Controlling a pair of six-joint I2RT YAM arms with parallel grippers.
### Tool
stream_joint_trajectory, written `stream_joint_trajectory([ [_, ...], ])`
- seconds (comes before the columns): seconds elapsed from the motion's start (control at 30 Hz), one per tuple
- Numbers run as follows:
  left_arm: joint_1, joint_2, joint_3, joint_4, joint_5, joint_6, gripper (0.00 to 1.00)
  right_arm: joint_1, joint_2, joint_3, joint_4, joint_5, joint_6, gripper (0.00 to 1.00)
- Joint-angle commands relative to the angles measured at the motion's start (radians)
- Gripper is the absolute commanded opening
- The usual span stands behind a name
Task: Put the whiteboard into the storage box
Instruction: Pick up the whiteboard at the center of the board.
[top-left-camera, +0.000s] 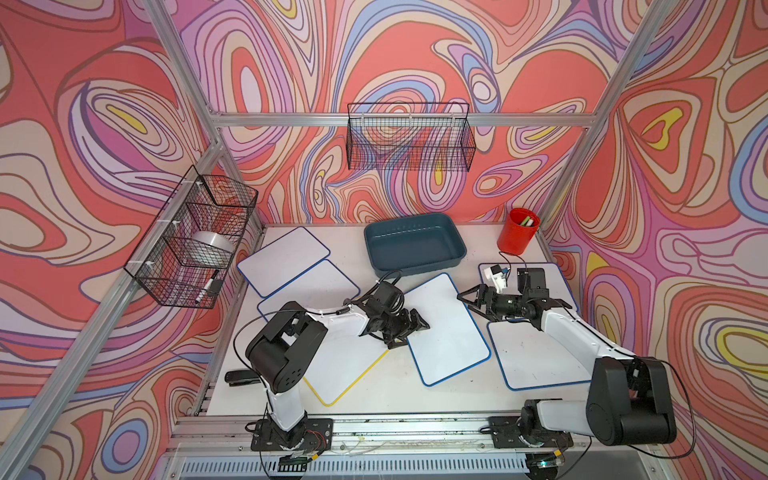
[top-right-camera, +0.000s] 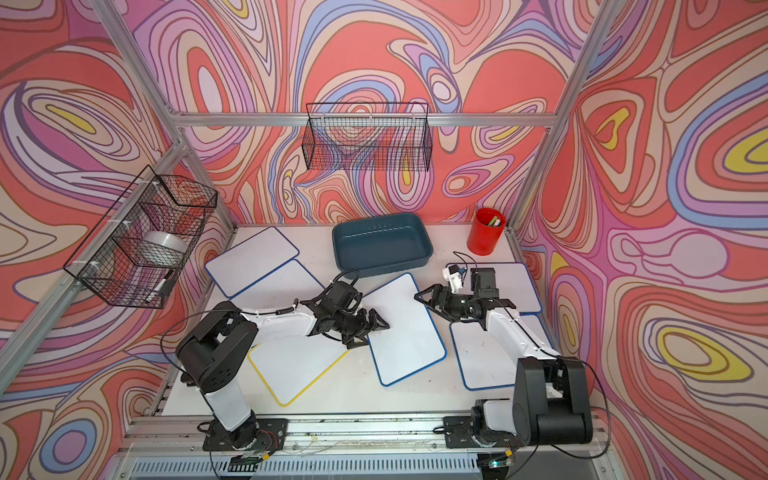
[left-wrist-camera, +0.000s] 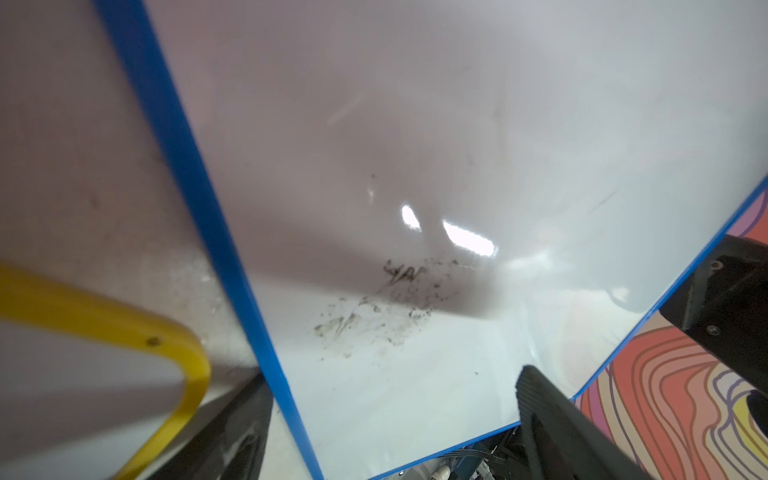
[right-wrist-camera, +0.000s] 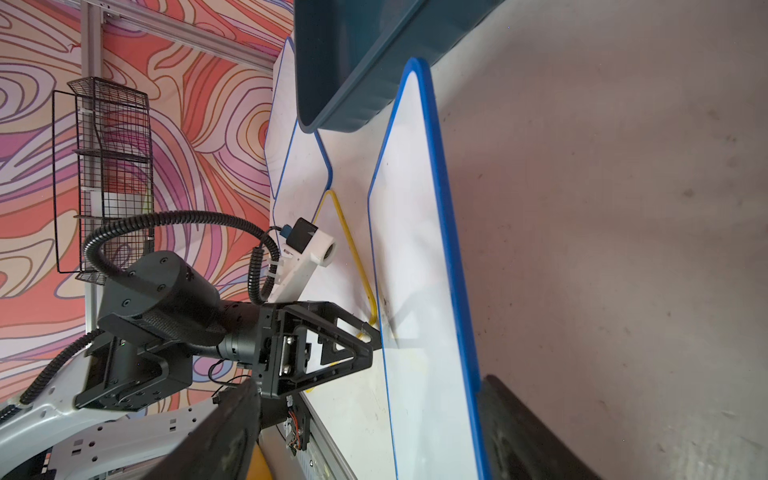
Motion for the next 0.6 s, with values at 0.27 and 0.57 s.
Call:
stream_joint_trajectory([
  [0.27,-0.024,0.118,0.037,0.328,-0.038,-0.031,0.87,0.066,-0.002,-0.048,-0.125,-0.254,0.086,0.83],
  [0.57,-0.024,0.127,0.028,0.420,-0.016,-0.082,0.85,0.066,-0.006,-0.065,-0.077,-0.245,0.112,0.83],
])
